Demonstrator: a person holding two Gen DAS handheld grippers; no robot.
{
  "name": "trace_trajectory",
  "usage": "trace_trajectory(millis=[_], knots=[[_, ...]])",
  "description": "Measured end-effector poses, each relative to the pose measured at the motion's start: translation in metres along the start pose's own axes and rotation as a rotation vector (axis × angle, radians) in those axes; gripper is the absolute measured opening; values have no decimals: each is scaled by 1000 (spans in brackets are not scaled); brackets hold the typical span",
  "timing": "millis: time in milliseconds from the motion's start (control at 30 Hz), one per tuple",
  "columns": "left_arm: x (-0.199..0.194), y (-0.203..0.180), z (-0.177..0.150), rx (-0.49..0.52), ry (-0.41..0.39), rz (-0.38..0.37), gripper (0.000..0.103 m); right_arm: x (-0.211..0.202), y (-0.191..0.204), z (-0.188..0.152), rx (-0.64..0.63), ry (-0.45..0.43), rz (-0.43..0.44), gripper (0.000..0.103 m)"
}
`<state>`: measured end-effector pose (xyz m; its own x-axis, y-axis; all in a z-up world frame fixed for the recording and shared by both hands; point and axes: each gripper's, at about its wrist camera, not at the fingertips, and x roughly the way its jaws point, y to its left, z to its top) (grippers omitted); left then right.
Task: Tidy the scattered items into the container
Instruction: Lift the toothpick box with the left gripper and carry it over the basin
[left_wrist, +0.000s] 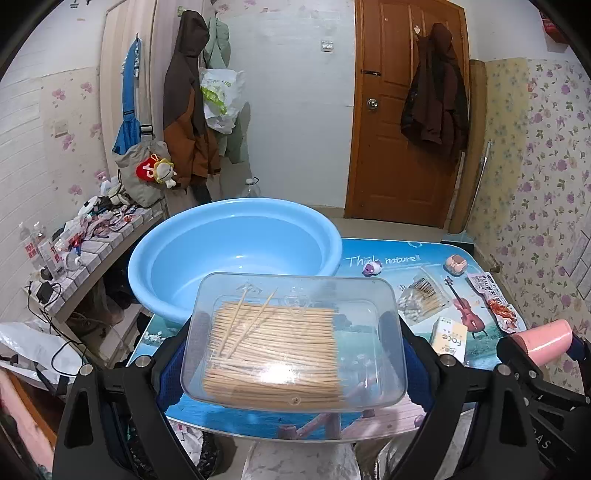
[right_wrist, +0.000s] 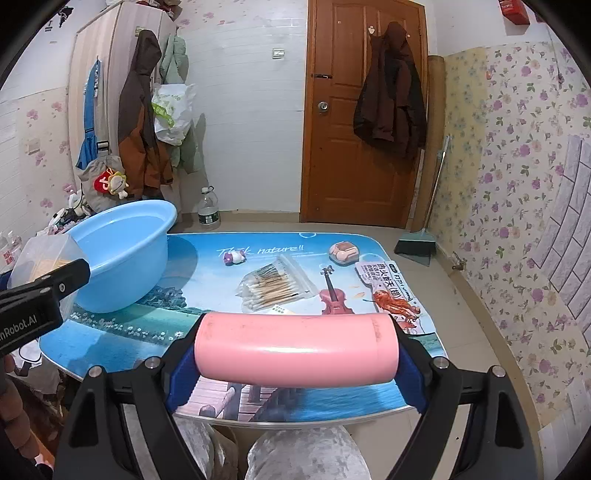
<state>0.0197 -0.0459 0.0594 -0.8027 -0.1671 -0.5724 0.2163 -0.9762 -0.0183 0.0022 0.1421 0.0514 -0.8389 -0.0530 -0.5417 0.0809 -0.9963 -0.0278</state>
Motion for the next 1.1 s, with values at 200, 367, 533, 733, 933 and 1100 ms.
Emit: trace_trajectory(millis=[200, 367, 533, 733, 933, 1100], knots=[[-1, 5, 2, -6, -4, 11, 93, 1, 1, 0, 3, 4, 7, 88], [1, 8, 2, -11, 0, 20, 93, 2, 1, 0, 4, 9, 11, 88], [2, 11, 3, -13, -1, 27, 93, 6, 5, 0, -5, 17, 18, 88], [0, 21, 8, -21, -12, 46, 93, 9, 12, 5, -21, 19, 27, 88], [5, 30, 13, -12, -19, 64, 93, 13, 21, 15, -36, 8, 37, 88], [5, 35, 18, -27, -22, 49, 93, 19, 22, 19, -27, 11, 41, 88]])
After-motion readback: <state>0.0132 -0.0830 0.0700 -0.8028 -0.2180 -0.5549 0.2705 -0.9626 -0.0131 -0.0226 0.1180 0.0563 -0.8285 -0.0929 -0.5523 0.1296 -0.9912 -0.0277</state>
